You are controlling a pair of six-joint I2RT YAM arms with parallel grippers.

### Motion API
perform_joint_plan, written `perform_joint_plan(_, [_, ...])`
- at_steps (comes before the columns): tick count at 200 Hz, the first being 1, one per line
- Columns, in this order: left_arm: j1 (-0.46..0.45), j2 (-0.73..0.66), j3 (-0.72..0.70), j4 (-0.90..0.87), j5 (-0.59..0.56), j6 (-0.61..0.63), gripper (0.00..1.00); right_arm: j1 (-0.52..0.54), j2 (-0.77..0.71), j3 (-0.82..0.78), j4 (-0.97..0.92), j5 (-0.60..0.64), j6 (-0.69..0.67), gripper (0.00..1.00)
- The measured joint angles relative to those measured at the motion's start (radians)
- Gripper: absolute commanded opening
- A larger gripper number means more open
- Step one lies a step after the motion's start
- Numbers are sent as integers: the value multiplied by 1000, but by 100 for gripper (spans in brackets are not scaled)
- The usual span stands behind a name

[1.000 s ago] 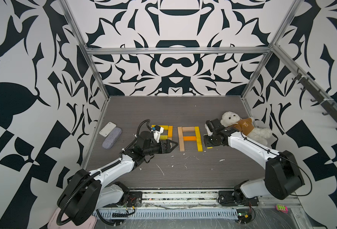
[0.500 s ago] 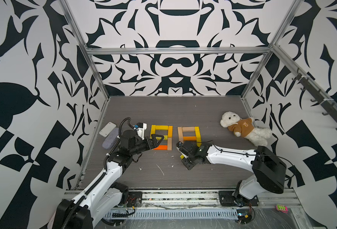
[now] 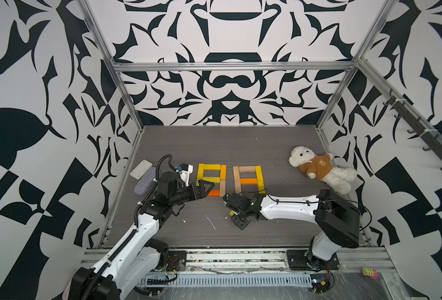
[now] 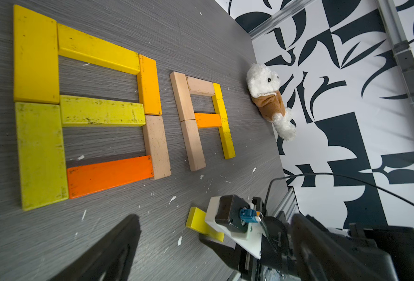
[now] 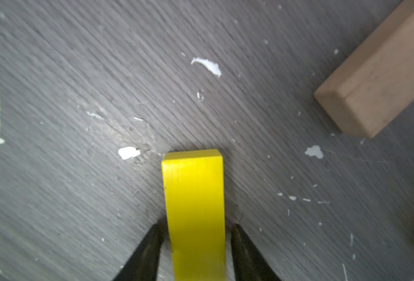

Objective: Assemble the number 8 with building blocks
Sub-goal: Place the building block at the center of the board.

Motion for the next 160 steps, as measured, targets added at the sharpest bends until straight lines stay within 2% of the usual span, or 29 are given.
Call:
perform_joint_plan(19, [-12, 21, 26, -21, 13, 39, 99, 1, -63, -69, 2, 15, 55, 66])
perform_joint_plan(48, [-80, 32, 53, -52, -4, 117, 99, 1, -160, -166, -10, 59, 146, 66])
perform_joint_plan(76, [-195, 91, 117, -97, -64, 228, 99, 0, -218, -223, -13, 132, 240, 65])
perform_joint_plan(98, [-312, 182, 199, -156, -138, 325, 99, -6, -259, -265, -9, 180, 307, 65])
perform_joint_plan(122, [-394, 280, 259, -195, -198, 412, 100, -14, -327, -318, 3, 210, 362, 66])
perform_joint_plan(160, [-504, 397, 315, -281, -274, 567, 100, -19, -563, -404, 16, 225, 407, 70])
